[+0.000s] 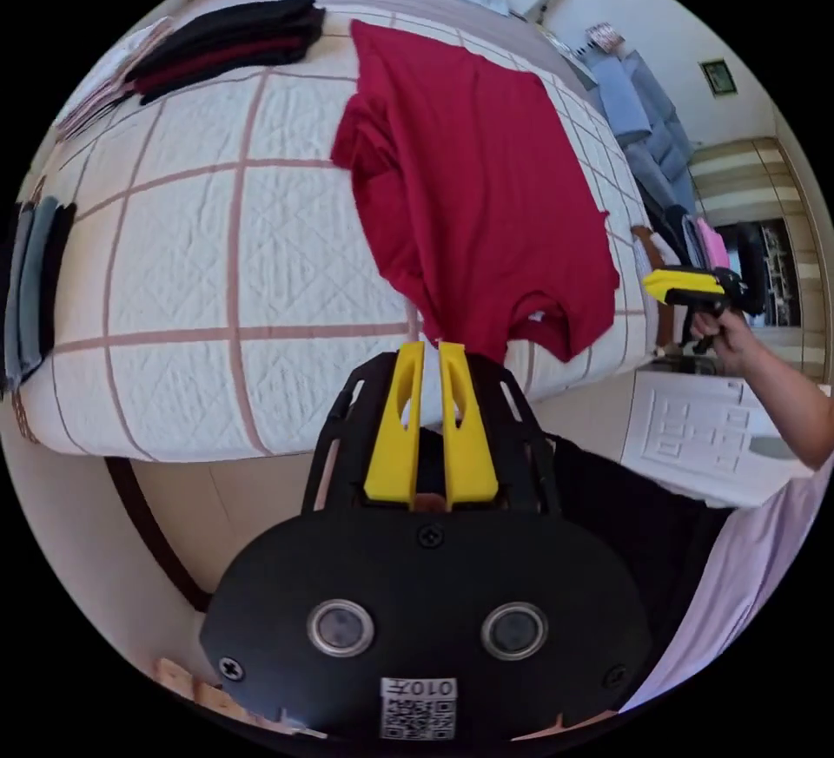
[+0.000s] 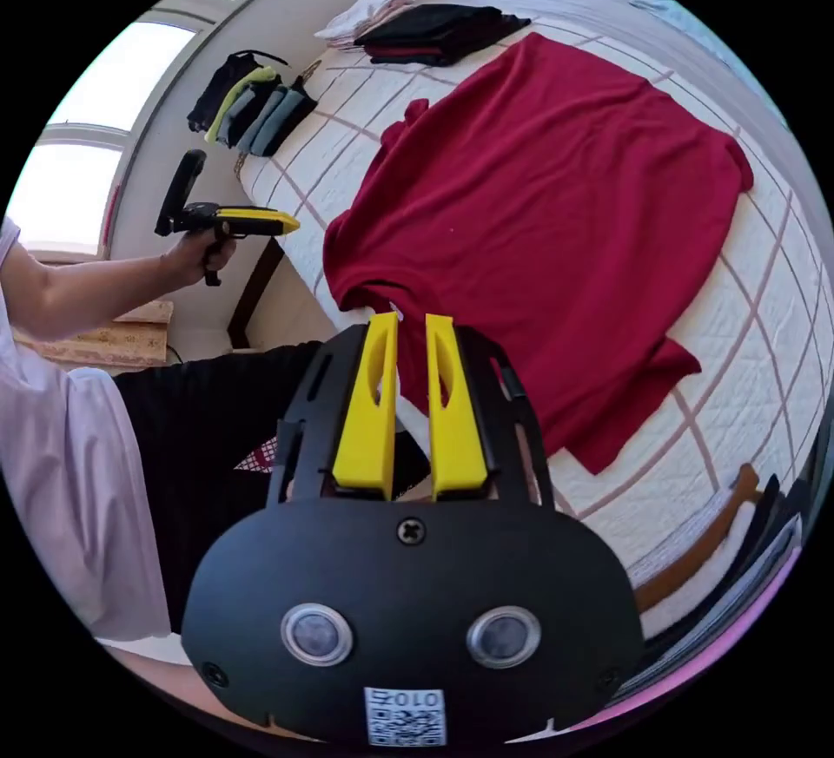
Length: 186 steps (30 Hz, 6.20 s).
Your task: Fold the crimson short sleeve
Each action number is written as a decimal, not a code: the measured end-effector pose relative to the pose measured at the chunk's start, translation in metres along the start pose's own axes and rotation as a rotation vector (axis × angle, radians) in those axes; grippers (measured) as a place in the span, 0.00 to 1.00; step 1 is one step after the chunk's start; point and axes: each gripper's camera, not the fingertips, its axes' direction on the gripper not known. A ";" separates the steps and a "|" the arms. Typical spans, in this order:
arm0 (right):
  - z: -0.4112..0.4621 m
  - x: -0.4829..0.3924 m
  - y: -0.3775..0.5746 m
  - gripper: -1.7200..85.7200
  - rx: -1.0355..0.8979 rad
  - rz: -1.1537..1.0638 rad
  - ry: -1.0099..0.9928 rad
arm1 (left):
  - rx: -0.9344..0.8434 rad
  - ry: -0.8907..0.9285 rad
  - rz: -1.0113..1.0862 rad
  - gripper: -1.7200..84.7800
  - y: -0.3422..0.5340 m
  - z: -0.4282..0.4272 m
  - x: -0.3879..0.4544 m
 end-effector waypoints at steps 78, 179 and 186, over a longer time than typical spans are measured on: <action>0.237 -0.226 -0.037 0.07 -0.201 0.052 0.282 | -0.050 0.343 -0.552 0.02 0.037 0.179 -0.059; 0.535 0.090 0.107 0.04 0.176 1.012 -0.091 | -0.091 0.407 -0.419 0.02 -0.027 0.086 -0.045; 0.536 0.114 0.087 0.04 0.133 0.948 -0.074 | -0.088 0.381 -0.455 0.02 -0.032 0.088 -0.050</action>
